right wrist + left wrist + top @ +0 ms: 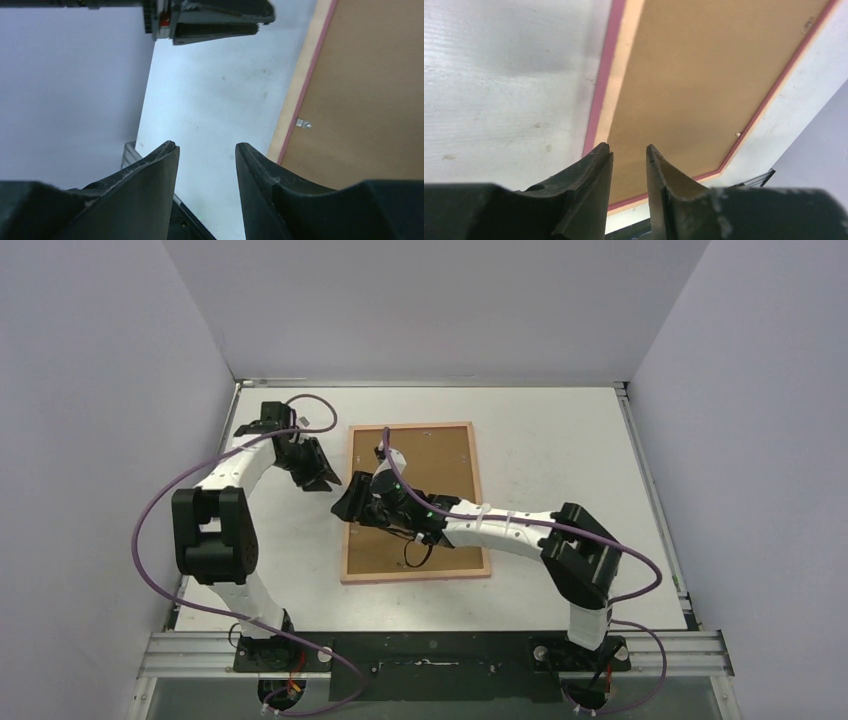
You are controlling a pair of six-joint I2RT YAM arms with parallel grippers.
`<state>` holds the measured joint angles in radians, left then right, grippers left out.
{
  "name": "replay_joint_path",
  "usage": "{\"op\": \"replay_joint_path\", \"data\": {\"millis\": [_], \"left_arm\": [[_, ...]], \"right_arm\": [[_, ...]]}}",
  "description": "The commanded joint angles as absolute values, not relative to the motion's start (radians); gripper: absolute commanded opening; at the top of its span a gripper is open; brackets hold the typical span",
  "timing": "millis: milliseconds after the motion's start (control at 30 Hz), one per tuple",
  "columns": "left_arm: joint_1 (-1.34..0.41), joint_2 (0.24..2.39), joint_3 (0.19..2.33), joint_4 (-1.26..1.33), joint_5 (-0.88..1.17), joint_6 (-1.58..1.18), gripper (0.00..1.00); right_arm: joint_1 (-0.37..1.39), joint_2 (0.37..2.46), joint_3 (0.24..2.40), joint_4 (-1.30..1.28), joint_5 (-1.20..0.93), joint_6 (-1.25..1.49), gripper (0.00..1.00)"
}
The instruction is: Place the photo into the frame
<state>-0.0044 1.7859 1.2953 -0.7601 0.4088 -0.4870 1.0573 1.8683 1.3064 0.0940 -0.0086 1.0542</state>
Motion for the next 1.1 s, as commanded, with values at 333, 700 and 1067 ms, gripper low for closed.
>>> {"op": "replay_joint_path", "data": {"millis": [333,700,1067], "left_arm": [[-0.036,1.453,1.061,-0.8,0.379,-0.505,0.58],[-0.075,1.488,0.95,-0.795,0.338,-0.453,0.47],[-0.075,1.567,0.895,-0.713,0.378,-0.429,0.34]], "right_arm": [[0.913,1.613,1.215,-0.299,-0.009,0.681,0.5],[0.866,1.72,1.198,-0.342,-0.34,0.538,0.5],[0.911,1.81,1.188,-0.328,-0.409,0.486,0.48]]}}
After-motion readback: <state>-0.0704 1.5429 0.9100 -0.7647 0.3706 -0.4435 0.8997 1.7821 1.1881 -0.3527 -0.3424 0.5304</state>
